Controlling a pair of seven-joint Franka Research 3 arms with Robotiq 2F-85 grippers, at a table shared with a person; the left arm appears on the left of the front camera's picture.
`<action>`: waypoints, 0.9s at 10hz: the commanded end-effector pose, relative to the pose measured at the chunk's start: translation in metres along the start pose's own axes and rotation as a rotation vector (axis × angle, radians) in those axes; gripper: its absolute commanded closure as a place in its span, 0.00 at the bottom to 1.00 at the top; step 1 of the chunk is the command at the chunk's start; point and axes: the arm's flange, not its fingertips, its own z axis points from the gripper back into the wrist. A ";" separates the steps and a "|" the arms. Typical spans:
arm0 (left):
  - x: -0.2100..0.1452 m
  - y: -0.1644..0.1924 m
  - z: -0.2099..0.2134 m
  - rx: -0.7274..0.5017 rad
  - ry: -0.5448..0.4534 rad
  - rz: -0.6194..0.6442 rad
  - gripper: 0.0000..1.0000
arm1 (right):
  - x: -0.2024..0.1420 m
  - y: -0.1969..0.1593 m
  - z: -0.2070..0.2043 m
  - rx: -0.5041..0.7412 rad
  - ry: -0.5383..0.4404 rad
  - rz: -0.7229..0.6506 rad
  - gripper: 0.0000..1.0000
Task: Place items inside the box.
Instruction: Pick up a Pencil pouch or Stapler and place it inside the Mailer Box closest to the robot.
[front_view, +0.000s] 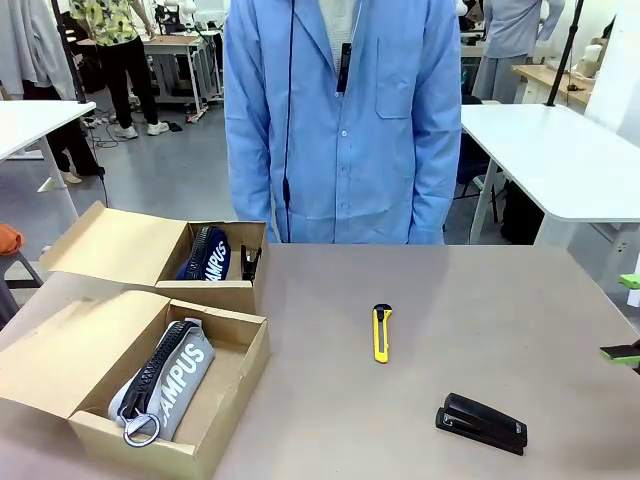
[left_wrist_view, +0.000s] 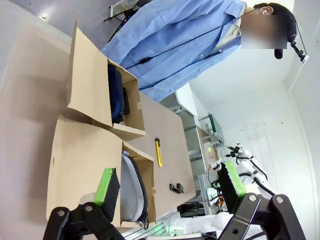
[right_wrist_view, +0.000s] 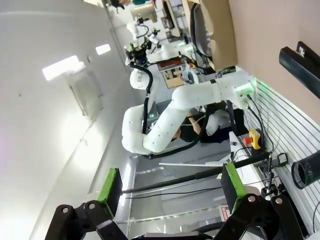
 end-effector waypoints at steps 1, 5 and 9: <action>0.001 -0.002 -0.001 -0.019 -0.010 -0.014 0.00 | -0.002 0.004 -0.002 0.008 -0.004 -0.026 0.00; 0.001 -0.002 -0.001 -0.019 -0.010 -0.014 0.00 | -0.002 0.004 -0.002 0.008 -0.004 -0.026 0.00; 0.001 -0.002 -0.001 -0.019 -0.010 -0.014 0.00 | 0.000 0.000 0.000 0.000 0.000 -0.003 0.00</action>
